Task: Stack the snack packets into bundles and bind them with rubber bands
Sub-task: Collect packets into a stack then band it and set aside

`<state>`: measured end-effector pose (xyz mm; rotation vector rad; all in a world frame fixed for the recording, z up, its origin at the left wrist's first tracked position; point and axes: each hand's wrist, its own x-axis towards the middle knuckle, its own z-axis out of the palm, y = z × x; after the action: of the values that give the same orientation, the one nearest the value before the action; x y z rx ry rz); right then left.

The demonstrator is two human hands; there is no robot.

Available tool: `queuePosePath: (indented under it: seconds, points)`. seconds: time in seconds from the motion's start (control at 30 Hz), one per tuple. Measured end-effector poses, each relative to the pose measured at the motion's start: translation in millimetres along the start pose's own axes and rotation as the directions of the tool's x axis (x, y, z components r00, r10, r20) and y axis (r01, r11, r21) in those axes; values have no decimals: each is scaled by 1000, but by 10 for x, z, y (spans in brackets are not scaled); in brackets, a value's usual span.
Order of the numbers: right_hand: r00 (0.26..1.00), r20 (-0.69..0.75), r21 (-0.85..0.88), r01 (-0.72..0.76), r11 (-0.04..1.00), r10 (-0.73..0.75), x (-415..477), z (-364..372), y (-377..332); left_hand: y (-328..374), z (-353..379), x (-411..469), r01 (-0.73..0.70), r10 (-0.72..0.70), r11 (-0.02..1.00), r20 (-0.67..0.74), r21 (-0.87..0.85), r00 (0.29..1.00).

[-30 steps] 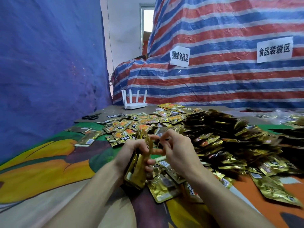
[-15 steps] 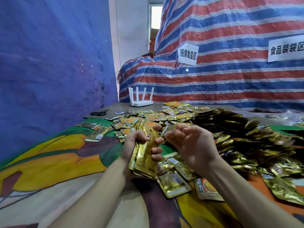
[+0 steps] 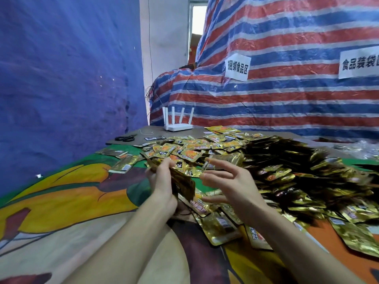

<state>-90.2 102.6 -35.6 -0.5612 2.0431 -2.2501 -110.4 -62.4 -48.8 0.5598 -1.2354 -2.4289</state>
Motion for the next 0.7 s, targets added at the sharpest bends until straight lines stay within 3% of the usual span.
queuePosePath:
  seconds: [0.1,0.2,0.37,0.43,0.53,0.7]
  points:
    - [1000,10,-124,5,992,-3,-57,231,79,50,27,-42,-113,107,992,-102,-48,989]
    - [993,-35,-304,93,948,-109,-85,391,97,48,55,-108,-123,120,992,-63,-38,991]
    - [978,-112,-122,161,979,-175,-66,395,62,-8,109,-244,116,-91,984,179,-136,980]
    - [970,-101,-173,203,964,-222,-89,418,57,-47,120,-261,188,-146,974,281,-129,948]
    - [967,-97,-233,209,950,-237,-97,408,62,-52,136,-272,194,-127,970,374,-148,919]
    - [988,-13,-232,144,962,-151,-76,360,102,-34,110,-188,174,-125,979,370,-103,920]
